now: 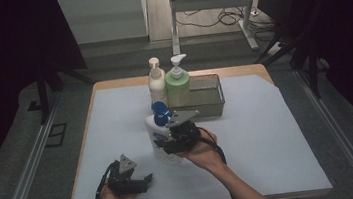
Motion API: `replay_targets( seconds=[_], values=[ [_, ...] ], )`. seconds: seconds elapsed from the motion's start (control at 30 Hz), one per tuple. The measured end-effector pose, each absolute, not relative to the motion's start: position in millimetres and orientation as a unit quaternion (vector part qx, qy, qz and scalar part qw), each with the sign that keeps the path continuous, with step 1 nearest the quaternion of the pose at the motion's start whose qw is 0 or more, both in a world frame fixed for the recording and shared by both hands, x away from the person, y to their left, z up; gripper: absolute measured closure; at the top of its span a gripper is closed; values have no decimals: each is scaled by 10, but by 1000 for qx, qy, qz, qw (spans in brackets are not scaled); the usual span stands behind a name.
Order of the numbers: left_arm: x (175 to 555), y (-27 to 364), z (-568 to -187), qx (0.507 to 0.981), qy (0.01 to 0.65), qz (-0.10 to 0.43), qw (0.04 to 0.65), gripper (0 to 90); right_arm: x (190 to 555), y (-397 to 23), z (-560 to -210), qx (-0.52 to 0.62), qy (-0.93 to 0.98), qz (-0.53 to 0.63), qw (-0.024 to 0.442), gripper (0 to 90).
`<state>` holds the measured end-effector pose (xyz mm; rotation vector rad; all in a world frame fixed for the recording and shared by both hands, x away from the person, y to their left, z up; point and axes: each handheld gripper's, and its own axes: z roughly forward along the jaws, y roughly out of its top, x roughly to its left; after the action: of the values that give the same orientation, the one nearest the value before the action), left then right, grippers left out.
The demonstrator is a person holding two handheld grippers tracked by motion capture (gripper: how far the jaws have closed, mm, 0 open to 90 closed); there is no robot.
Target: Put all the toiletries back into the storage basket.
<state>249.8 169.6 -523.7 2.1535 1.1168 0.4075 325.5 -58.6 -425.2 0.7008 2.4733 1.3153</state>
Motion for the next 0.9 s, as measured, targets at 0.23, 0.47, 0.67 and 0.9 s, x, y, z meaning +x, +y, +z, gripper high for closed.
replay_targets(
  seconds=[0.23,0.47,0.67,0.9],
  values=[
    [2499,1696,-5236,825,428,156,334,121,3236,-590,-4242,250,847,451,131,392],
    [2499,1695,-5236,825,428,156,334,121,3210,-621,-4189,267,846,439,140,395],
    [2499,1695,-5235,825,428,155,334,121,3180,-722,-4090,271,846,434,150,396],
    [2499,1695,-5235,825,428,155,334,121,3180,-887,-4017,288,839,433,159,396]
  ],
)
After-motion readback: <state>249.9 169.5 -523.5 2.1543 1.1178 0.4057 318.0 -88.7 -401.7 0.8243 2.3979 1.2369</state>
